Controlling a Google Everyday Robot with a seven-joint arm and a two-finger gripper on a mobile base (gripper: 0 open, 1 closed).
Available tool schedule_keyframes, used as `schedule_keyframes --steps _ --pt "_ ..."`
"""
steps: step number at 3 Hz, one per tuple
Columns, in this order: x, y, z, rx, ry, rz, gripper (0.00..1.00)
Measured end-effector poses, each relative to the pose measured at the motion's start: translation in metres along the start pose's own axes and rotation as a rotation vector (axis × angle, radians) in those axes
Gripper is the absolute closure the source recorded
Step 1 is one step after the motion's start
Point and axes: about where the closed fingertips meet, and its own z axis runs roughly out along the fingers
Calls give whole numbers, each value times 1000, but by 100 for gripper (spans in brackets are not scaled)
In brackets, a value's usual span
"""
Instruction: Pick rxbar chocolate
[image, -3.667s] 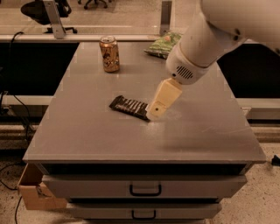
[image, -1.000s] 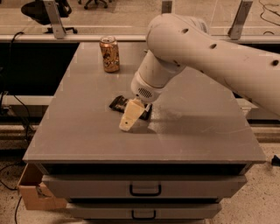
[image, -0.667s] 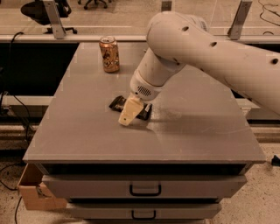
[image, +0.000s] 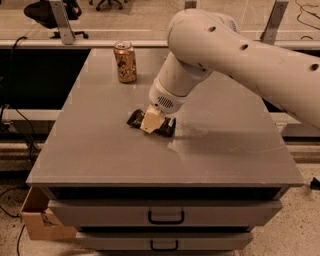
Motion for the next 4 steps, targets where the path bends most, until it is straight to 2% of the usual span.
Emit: schedule_keyframes --steps 1,3,4 --pt "-5 -10 -13 24 -33 -10 100" --pt "-17 -37 -65 104 -132 -31 100" --pt "-20 -41 -77 107 -153 -40 100"
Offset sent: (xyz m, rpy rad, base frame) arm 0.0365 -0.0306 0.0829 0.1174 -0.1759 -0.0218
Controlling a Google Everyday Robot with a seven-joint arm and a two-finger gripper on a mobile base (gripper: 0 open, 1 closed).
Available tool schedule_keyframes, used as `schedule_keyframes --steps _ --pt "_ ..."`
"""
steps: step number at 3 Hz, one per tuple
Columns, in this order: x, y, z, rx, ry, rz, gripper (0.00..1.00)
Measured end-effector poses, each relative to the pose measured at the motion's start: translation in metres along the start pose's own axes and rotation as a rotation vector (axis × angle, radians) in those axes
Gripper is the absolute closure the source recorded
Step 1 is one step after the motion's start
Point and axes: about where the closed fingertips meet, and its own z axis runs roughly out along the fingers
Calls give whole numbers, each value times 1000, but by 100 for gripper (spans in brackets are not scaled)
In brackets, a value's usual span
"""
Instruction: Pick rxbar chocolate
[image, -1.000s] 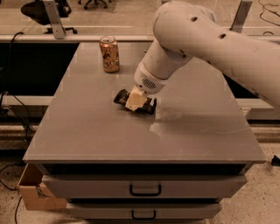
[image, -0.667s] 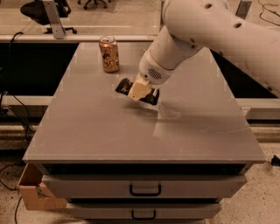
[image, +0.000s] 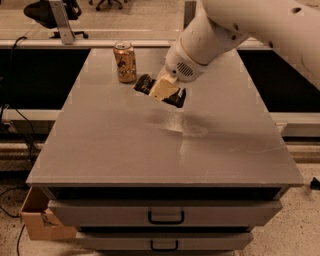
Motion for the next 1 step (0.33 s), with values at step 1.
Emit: schedule_keyframes --steps 1 --pt "-1 -1 -3 -15 -7 -7 100"
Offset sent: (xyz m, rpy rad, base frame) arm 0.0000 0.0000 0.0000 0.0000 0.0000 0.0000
